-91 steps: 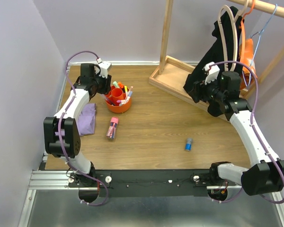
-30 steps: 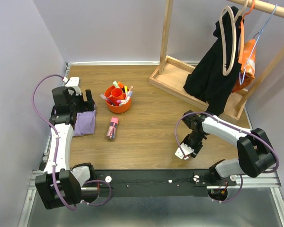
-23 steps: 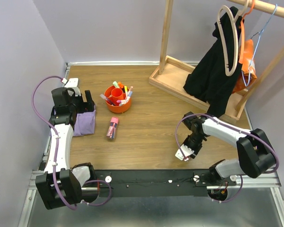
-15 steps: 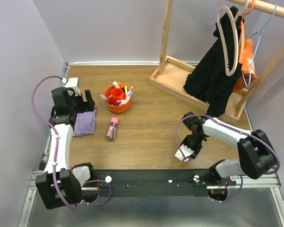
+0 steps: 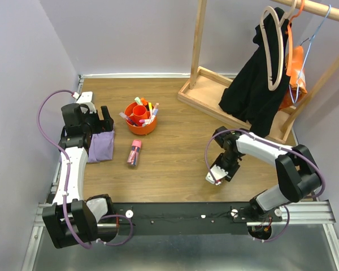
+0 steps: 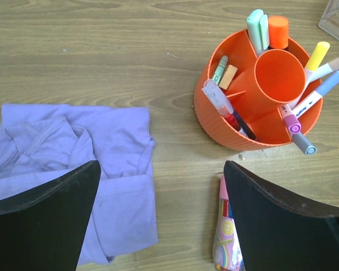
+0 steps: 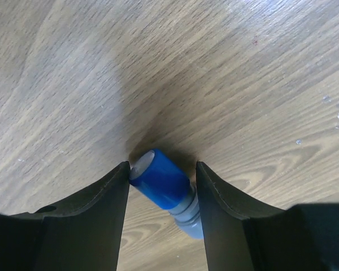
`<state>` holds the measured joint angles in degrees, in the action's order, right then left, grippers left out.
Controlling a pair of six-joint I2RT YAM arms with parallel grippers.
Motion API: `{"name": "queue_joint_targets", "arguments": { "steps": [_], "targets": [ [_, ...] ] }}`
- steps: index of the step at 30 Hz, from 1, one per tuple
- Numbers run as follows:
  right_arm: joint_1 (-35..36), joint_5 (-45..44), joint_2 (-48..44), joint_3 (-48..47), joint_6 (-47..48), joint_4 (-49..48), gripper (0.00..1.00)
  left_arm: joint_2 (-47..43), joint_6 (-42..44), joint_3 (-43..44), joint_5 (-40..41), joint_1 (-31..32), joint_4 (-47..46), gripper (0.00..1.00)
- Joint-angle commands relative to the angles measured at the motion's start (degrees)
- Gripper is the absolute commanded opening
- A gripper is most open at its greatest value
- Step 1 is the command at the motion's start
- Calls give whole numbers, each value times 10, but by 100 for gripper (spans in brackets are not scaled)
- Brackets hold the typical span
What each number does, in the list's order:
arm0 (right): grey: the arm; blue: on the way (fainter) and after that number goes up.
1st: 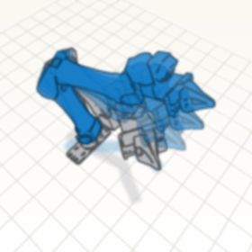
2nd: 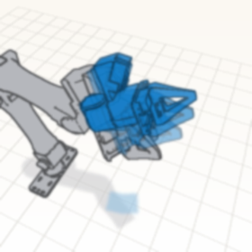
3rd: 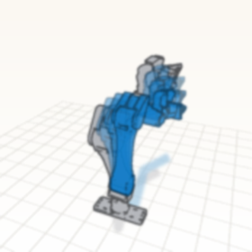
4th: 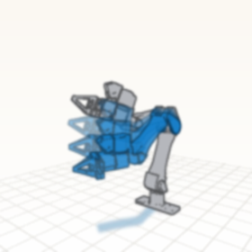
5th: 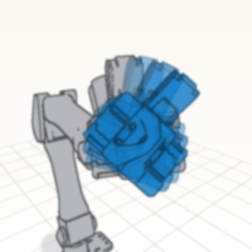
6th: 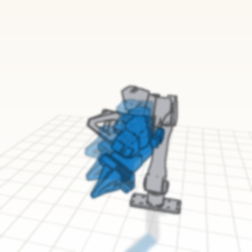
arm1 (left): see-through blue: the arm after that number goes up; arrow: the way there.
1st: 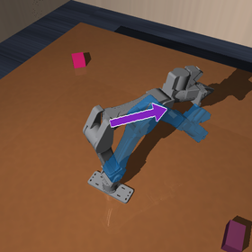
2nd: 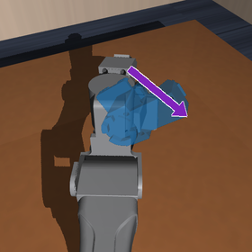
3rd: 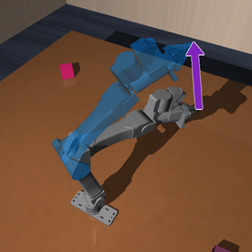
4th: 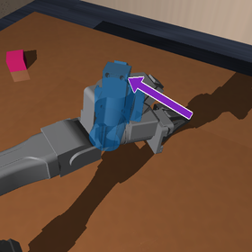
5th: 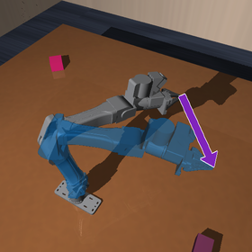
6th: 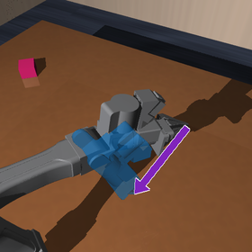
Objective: Sort the stationery into containers
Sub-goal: Pick up the stationery from the center of the board.
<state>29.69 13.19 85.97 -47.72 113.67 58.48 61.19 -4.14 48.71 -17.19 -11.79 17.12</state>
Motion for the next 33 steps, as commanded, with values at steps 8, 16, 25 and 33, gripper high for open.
{"name": "queue_joint_targets", "arguments": {
  "steps": [8,16,25,33],
  "targets": [
    [4,29,56,-48,250,-51,58,7,-6,-12,-16,-4,-17,99],
    [5,-3,105,-117,250,-2,58,15,-11,-10,-19,-4,-23,99],
    [5,-39,142,-149,246,11,56,18,-10,-12,-16,-4,-25,99],
    [5,-2,144,-137,263,-17,54,24,-10,-12,-14,-6,-27,99]
  ]
}}
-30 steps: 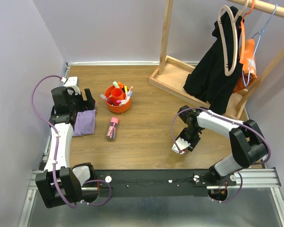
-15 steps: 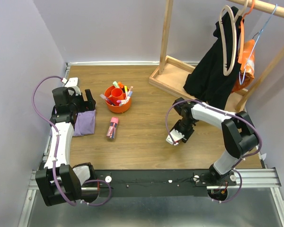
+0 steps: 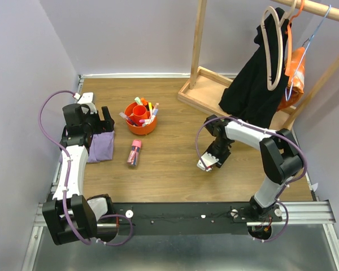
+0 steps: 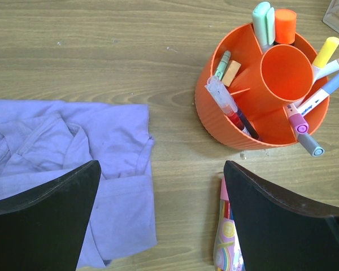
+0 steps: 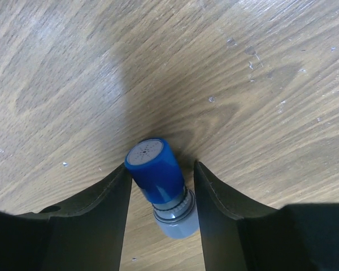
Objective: Sort the stationery into containers
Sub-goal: Pick up the stationery from the center of the board, then place the stationery in the storage box.
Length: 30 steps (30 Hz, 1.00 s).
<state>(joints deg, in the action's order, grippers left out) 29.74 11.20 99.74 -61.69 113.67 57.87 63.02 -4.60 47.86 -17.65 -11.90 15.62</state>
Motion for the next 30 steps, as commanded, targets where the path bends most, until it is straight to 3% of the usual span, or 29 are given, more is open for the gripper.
{"name": "queue_joint_targets", "arguments": {
  "steps": [1,4,6,7,8,11,14,15,17,18,20,21,23,24,25,26,30],
  "targets": [
    [5,19,8,3,263,-12,52,6,-5,-4,-10,-4,-11,99],
    [8,12,11,3,263,-14,41,10,-6,-2,-11,-4,-13,99],
    [8,18,14,-2,258,-9,28,11,-7,0,-11,-4,-13,99],
    [9,30,13,-11,256,2,23,11,-8,0,-12,-5,-14,99],
    [11,42,10,-19,255,10,11,14,-11,4,-13,-4,-11,99],
    [25,122,3,-85,192,30,1,14,-11,16,-13,-4,1,99],
    [41,233,21,-216,35,32,1,11,-5,31,-10,-5,14,99],
    [44,265,46,-262,-103,22,1,10,0,33,-6,-5,15,99],
    [49,353,78,-344,-275,-40,1,16,1,37,2,-5,17,99],
    [50,377,101,-426,-441,-66,1,18,-4,37,9,-10,16,99],
    [50,432,156,-486,-588,-158,1,26,-22,39,17,-19,14,99],
    [49,448,165,-503,-712,-197,1,30,-33,42,9,-35,15,99],
    [52,474,174,-478,-836,-376,1,38,-57,50,0,-45,17,99],
    [52,472,172,-461,-954,-449,1,39,-63,53,-3,-53,17,99],
    [57,462,175,-435,-1001,-570,1,42,-71,57,-6,-55,17,99],
    [58,458,190,-434,-1036,-615,1,46,-73,62,-9,-56,18,99],
    [65,445,250,-472,-1172,-714,1,50,-84,69,-21,-66,25,99]
  ]
}}
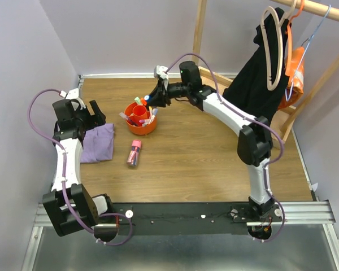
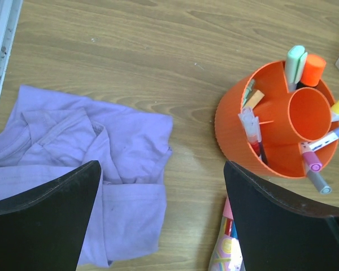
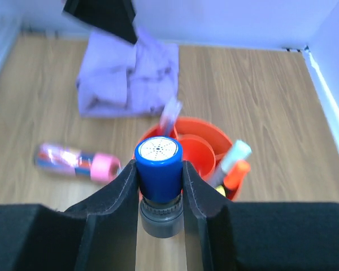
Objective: Sort the stationery into containers
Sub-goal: Place the stationery in the storage box.
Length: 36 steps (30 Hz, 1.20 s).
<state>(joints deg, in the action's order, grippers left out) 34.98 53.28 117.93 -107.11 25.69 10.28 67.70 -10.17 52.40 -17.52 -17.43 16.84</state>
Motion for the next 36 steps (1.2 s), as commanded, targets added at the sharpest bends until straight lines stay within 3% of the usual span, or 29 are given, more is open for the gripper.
{"name": "queue_joint_targets", "arguments": {
  "steps": [1,16,36],
  "targets": [
    [15,11,76,-18,-313,-291,1,3,-30,24,-25,-12,14,99],
    [54,-78,271,-236,-399,-351,1,-16,-5,-4,-38,-18,65,99],
    [67,-150,322,-195,-335,-331,4,-47,0,-16,-30,-27,96,99]
  ]
}}
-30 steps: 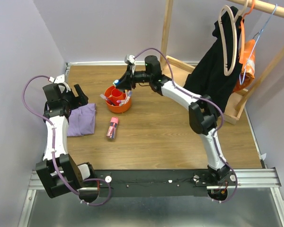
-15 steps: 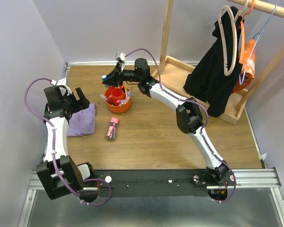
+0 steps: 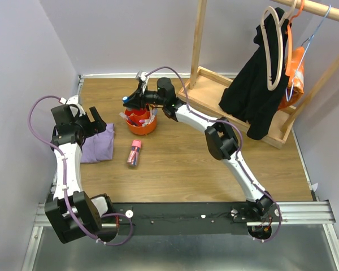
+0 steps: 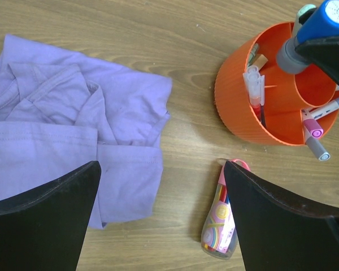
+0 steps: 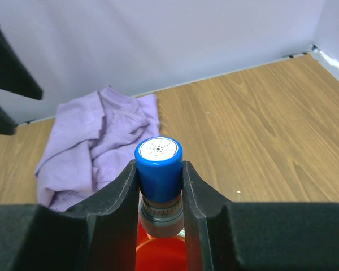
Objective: Sort the stationery into containers
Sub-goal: Place the stationery in the storage box, then pick up the stationery from the center of the board.
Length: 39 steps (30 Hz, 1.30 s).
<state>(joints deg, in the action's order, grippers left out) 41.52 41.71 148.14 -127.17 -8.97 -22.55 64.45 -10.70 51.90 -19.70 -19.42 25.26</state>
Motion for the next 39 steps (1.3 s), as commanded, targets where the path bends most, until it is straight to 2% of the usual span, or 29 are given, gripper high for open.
{"name": "queue_joint_targets", "arguments": {
  "steps": [1,4,5,9,12,27,32,34,37,39],
  "targets": [
    [1,-36,22,6,11,-4,5,-15,5,-13,-9,-8,13,99],
    [1,-44,28,1,11,-3,16,-15,5,-16,-10,-9,15,99],
    [2,-49,29,4,11,-3,25,-15,4,-18,-10,-10,14,99],
    [2,-56,16,20,16,-6,39,-13,-3,-22,-10,-10,15,99],
    [2,-53,-3,45,19,-9,43,-17,-11,-32,-7,-9,17,99],
    [1,-45,-99,141,15,-20,48,-69,-37,-64,-46,-1,34,99],
    [2,-49,-162,184,18,-37,49,-78,-21,-58,-41,48,49,99],
    [2,-47,-200,205,41,-29,49,-85,-3,-58,-29,87,51,99],
    [2,-69,-239,234,63,-5,50,-92,1,-61,-18,114,52,99],
    [1,-115,-282,255,57,10,52,-90,2,-58,-14,123,58,99]
  ]
}}
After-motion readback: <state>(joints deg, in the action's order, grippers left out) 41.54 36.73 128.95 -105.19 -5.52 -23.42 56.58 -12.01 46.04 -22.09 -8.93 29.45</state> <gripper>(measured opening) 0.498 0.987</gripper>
